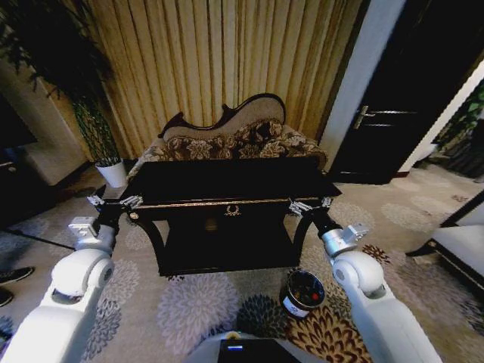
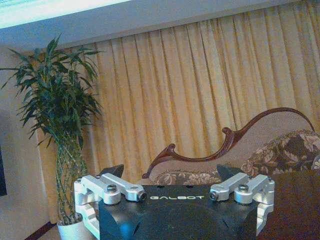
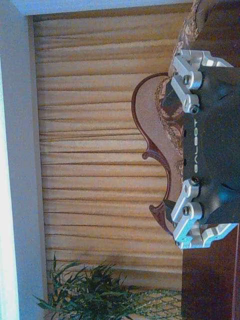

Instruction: Move to the front of the table and place the trash on the table into the trash bin.

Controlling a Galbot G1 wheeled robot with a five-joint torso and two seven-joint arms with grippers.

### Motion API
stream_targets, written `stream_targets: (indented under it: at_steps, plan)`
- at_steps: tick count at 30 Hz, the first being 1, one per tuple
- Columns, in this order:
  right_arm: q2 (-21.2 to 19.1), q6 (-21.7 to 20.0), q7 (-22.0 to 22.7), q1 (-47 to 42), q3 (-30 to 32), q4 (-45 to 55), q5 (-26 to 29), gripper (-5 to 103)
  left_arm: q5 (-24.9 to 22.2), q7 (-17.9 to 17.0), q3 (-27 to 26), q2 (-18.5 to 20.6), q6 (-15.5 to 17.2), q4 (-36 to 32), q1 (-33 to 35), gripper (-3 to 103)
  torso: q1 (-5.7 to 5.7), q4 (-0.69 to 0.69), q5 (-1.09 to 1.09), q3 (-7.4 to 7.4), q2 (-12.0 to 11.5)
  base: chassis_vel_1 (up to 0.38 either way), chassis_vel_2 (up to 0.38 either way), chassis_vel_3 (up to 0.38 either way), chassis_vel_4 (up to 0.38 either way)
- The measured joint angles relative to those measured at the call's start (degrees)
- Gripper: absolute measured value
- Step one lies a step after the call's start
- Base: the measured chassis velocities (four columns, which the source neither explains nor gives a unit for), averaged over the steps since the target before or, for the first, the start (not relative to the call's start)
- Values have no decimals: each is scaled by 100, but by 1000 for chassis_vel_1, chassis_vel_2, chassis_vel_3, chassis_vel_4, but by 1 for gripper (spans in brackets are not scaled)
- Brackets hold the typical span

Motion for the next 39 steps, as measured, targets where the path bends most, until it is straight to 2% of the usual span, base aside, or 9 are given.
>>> stream_targets:
  at_steps: [16,39]
  plan:
    - [20,98,0,-157,168,-14,-64,100,38,14,10,55,23,8,-6,100,1,0,-1,1,0,26,-28,-24,29]
    - [45,250,0,-325,314,-7,-142,100,58,14,11,53,29,-30,15,100,2,0,-1,1,-1,197,-201,-208,206]
